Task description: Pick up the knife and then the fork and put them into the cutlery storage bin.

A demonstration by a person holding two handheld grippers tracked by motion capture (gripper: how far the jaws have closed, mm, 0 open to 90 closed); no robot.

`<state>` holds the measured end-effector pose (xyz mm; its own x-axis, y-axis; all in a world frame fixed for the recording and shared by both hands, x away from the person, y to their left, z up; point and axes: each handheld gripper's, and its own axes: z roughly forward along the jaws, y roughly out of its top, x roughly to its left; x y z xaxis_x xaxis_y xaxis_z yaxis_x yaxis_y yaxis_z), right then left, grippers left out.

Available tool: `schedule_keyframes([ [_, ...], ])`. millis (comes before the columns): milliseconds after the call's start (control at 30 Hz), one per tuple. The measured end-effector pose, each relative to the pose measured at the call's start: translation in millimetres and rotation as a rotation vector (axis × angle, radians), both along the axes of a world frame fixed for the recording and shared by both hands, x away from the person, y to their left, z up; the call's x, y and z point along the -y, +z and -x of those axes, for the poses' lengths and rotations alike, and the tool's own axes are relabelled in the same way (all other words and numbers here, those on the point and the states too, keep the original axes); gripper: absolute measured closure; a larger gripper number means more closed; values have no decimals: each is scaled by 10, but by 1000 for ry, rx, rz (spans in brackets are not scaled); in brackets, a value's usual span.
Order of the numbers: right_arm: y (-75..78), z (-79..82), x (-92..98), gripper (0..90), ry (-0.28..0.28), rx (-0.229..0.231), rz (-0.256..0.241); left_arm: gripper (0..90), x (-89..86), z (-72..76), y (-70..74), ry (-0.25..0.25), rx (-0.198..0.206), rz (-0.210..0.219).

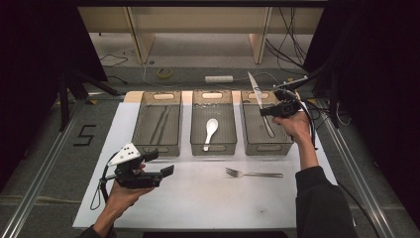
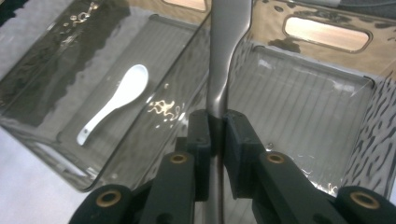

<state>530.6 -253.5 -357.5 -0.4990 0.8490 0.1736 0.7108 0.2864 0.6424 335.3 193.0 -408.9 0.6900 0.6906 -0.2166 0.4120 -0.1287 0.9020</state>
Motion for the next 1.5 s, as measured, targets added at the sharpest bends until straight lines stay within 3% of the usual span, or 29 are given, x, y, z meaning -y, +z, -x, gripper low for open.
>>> schedule_keyframes([
  [567,-371,-47,-58,821,-40,-55,-18,182,9,3,-1,-4,0,-2],
  [1500,-624,-48,-62,809,-102,-111,3,182,20,8,-2,-9,-2,-11],
])
